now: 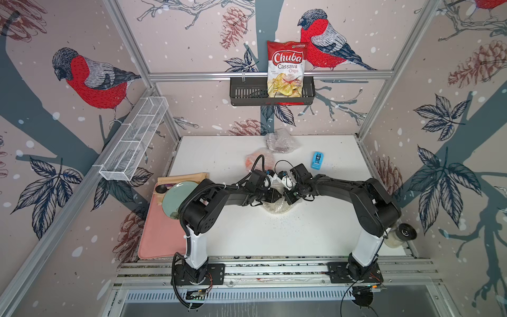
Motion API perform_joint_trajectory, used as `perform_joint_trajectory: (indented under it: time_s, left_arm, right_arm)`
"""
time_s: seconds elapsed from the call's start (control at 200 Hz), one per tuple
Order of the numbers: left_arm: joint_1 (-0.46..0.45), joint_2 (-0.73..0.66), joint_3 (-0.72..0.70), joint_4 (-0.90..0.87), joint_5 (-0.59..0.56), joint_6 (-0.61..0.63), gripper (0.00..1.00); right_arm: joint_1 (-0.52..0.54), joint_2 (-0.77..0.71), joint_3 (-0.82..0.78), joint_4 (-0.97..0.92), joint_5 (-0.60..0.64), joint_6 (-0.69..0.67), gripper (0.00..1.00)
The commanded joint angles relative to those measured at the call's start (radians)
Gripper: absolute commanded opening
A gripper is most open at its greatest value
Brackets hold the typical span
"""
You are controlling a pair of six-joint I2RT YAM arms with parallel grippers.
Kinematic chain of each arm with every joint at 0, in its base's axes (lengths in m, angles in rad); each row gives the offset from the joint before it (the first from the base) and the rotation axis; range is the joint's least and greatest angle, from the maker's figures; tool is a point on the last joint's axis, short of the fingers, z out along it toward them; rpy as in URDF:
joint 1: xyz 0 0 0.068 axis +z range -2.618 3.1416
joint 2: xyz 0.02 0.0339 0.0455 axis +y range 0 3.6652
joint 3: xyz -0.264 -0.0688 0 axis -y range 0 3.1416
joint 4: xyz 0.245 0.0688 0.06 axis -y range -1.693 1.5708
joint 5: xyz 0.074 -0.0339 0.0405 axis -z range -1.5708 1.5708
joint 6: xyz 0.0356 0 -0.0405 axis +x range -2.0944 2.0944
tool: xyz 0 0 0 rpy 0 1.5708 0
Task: Wrap dinner plates in bubble wrap
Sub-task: Wrap the plate in the bubble wrap.
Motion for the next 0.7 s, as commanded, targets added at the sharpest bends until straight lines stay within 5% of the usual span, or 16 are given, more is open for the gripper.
perform_joint_trajectory:
  time_s: [0.0,0.17,0.36,0.56,0.695]
  left_arm:
    - [0.014,-0.034,-0.017,0.05,0.083,-0.027,0.43]
    - [0.036,-0.075,-0.086,0.231,0.153,-0.084,0.63]
    - [0.021,-0.108,-0.152,0.289,0.161,0.004,0.79]
    - [-0.024,-0.072,-0.112,0.095,0.055,0.178,0.69]
    - [-0.032,-0.034,-0.069,0.01,-0.015,0.209,0.48]
  right_arm:
    - [-0.009,0.012,-0.016,-0.063,0.048,0.052,0.0]
    - [-0.019,0.008,-0.021,-0.05,0.045,0.064,0.0]
    - [-0.021,0.008,-0.023,-0.04,0.03,0.067,0.0]
    - [-0.026,-0.001,-0.022,-0.031,0.011,0.072,0.0]
    - [-0.039,-0.025,-0.004,-0.034,-0.01,0.092,0.11]
